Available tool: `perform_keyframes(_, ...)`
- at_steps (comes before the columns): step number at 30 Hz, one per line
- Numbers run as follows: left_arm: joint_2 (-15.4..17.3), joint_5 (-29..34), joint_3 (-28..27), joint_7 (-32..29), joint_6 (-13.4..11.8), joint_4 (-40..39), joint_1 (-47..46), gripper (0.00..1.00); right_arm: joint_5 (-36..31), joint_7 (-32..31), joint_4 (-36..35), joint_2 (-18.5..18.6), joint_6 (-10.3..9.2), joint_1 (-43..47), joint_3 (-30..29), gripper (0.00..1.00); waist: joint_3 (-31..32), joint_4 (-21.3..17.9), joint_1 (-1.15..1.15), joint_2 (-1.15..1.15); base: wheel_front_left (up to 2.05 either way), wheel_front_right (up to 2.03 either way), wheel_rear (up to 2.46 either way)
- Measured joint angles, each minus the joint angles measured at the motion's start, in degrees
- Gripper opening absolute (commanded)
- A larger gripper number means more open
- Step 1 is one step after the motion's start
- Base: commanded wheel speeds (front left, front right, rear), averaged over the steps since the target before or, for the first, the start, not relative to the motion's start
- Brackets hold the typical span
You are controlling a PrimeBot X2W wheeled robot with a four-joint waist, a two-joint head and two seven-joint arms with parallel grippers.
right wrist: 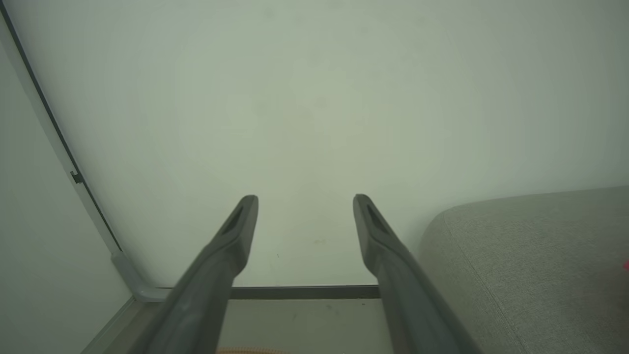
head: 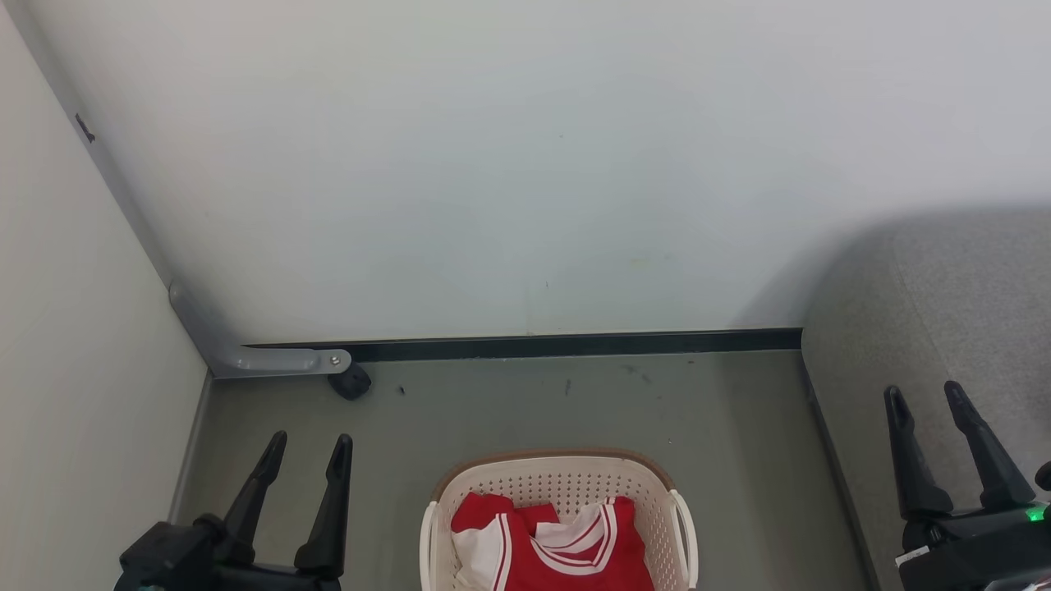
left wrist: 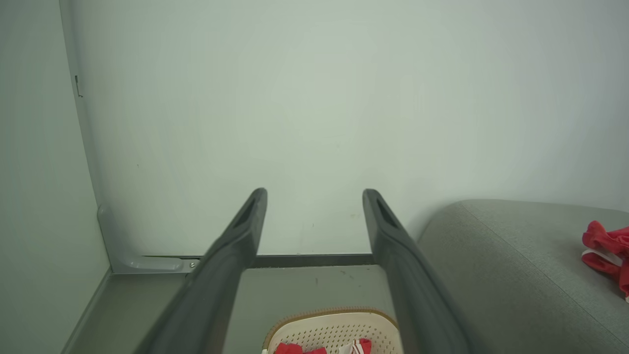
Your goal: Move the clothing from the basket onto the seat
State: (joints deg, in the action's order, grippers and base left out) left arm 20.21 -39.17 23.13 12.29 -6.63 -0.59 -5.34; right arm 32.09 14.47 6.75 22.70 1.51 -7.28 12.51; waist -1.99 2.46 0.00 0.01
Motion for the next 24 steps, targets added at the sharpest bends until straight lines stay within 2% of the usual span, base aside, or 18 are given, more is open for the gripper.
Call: perform_keyframes(24, -0.9, 2.1, -1.6, 0.2, -0.5, -1.8, 1.1, 1.0, -2.9, 0.1, -3.2, -1.1, 0.03, 0.9, -0.8, 1.0, -1.0, -1.3, 0.01, 0.0, 0.0, 0.0, 0.0)
